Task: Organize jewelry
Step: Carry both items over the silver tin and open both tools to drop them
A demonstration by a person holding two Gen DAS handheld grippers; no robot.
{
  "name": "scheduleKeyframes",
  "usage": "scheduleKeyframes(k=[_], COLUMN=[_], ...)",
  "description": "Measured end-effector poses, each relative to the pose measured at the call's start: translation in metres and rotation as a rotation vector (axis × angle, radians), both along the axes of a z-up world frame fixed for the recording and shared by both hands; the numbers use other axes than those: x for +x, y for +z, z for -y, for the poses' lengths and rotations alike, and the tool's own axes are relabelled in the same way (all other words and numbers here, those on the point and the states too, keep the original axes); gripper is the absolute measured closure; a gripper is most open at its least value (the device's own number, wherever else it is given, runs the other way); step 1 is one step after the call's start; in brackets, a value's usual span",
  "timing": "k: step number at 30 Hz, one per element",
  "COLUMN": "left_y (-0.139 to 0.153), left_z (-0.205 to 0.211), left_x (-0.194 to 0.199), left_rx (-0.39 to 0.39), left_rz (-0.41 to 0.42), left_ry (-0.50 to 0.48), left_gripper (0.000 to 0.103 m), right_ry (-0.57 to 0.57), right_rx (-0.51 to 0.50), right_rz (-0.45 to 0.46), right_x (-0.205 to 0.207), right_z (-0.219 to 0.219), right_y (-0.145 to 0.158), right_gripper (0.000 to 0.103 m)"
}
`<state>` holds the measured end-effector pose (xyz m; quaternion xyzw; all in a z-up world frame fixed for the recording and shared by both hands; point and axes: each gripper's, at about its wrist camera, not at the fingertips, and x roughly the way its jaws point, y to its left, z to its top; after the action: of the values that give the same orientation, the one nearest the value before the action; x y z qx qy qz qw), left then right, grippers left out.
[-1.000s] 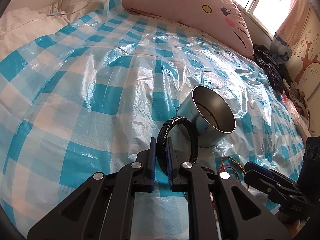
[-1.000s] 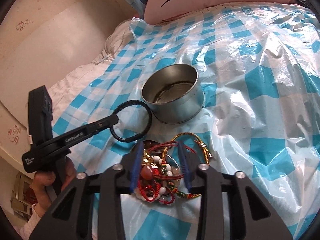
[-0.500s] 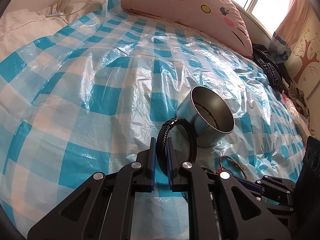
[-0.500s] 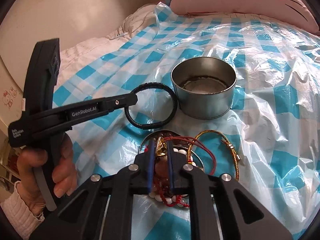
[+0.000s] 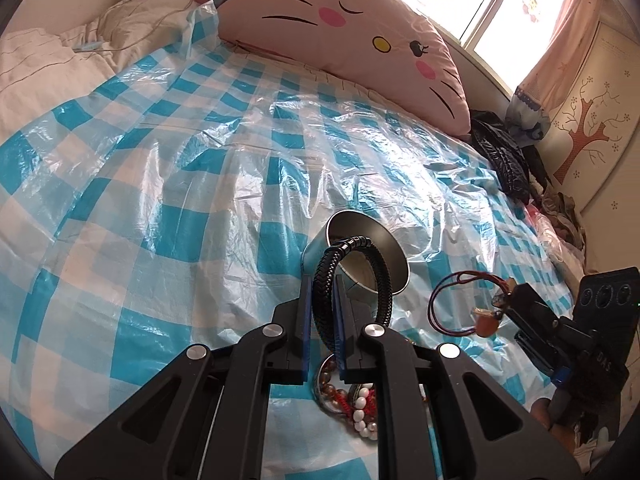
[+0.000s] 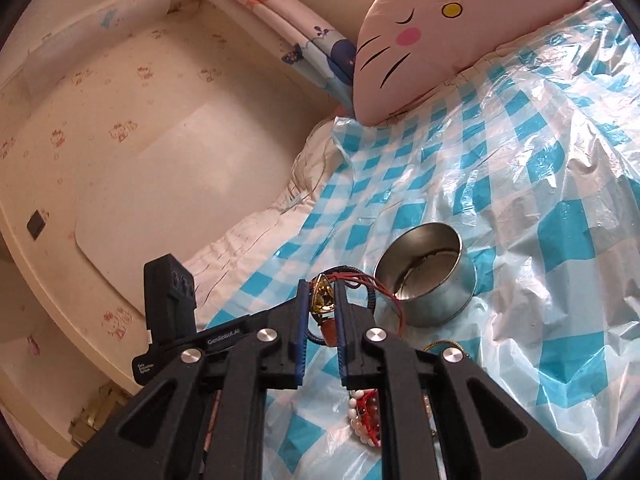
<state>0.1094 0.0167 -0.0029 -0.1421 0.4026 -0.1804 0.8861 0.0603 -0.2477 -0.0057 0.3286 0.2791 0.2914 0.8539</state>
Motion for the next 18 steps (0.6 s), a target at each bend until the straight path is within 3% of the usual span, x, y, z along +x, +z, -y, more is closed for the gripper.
scheduleKeyframes(k=[8,18], left_y=[0.002,-0.016], left_z=[0.035,0.068], left_x=[0.033,0.059], left_rx=[0.01,0.092], left_rz=[-0.014,-0.037], left_ry=[-0.028,-0.051], left_gripper=[0.094,0.094], right_ry=[-0.068,-0.066], right_rx=[0.014,-0.063], right_rz=[0.049,-0.021], right_x=[0.033,0.064], right_z=[0.001,-0.005], right_y=[0.019,-0.006], right_gripper=[0.09,0.09])
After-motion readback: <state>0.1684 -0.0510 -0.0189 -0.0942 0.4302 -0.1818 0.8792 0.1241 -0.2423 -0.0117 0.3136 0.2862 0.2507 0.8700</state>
